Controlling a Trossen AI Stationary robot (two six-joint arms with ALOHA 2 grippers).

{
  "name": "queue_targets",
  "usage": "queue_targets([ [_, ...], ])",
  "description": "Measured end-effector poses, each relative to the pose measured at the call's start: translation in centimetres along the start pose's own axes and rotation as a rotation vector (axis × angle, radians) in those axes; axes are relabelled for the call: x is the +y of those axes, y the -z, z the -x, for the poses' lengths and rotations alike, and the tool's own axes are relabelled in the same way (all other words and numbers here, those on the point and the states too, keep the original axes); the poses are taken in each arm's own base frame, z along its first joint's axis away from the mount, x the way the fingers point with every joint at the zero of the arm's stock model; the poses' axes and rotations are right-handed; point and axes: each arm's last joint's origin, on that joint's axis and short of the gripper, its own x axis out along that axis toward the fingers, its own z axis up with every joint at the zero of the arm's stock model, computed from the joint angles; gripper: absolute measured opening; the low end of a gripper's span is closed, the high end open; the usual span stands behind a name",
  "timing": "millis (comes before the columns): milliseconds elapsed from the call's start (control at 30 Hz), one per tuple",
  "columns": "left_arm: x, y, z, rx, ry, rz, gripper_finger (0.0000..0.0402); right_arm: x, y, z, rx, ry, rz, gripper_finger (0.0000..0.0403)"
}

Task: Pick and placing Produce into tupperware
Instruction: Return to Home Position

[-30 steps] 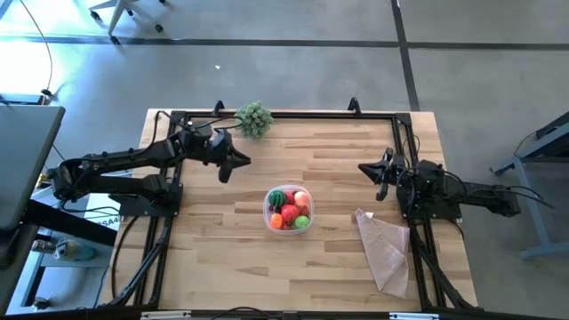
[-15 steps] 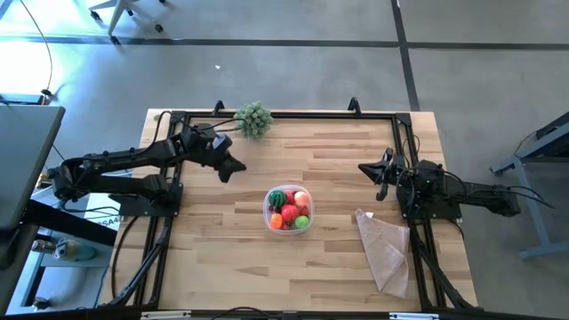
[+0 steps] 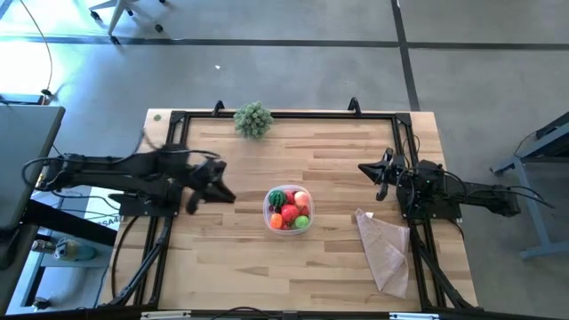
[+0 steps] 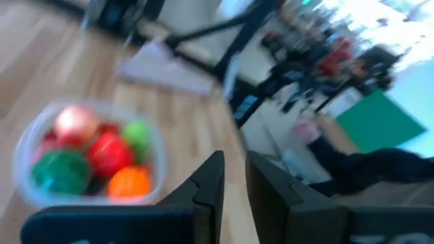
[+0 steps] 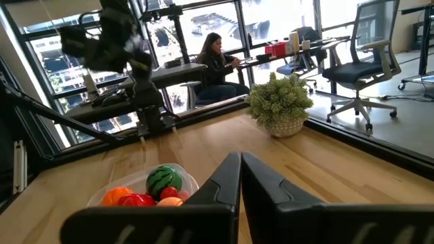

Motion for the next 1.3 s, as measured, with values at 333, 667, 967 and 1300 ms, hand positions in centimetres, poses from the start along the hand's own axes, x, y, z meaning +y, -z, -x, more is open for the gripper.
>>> queue_targets([
  [333, -4.6, 0.7, 9.3, -0.344, 0.012, -0.187, 0.0051, 0.0, 0.0, 0.0, 0.0, 0.0, 0.0, 0.0004],
  [667, -5.1, 3.3, 13.5, -0.401, -0.175, -0.253, 0.0051, 0.0, 0.0, 0.0, 0.0, 0.0, 0.0, 0.0004],
  [967, -4.4, 3.6, 13.1, -0.413, -0.276, -0.27, 0.0051, 0.0, 0.0, 0.0, 0.0, 0.0, 0.0, 0.0004],
  [1300, -0.9, 5.3, 8.0, -0.505, -0.121, -0.392, 0.0051, 0.0, 0.0, 0.0, 0.0, 0.0, 0.0, 0.0004],
])
